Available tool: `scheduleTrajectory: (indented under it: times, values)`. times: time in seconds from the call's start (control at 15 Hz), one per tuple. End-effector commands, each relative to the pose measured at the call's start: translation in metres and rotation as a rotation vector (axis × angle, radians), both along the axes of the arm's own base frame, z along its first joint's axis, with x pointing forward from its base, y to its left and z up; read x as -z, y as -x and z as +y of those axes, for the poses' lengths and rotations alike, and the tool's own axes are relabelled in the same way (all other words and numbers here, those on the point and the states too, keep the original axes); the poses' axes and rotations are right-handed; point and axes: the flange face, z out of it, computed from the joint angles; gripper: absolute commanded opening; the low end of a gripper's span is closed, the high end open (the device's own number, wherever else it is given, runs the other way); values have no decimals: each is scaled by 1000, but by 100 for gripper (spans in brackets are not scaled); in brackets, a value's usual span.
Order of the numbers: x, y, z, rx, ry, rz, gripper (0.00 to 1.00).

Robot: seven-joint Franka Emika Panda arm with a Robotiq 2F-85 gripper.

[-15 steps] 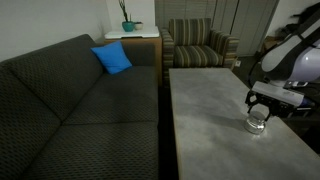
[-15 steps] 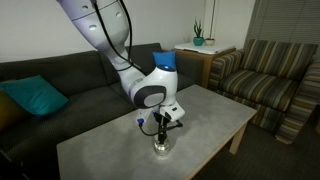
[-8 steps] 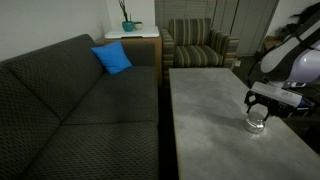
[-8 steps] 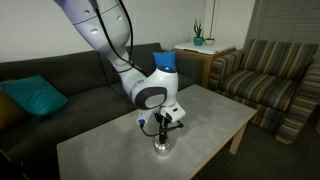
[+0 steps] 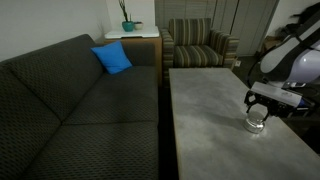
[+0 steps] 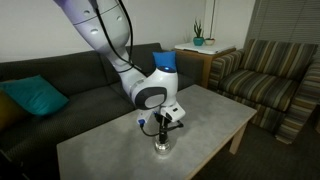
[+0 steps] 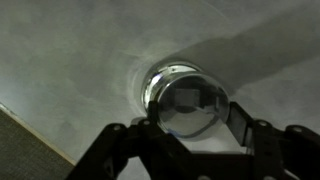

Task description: Use the silver lid to cover the silver tin

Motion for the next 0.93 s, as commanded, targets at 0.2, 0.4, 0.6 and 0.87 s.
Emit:
scheduleTrajectory:
  times: [0.2,0.4,0.6,0.87]
  values:
    - [-4,6,0,14,3,-24,44]
    - [-4,8,0,22,5,-18,44]
    - [-6,11,-2,33,9,-19,44]
    - [-7,14,-4,45,16,-25,44]
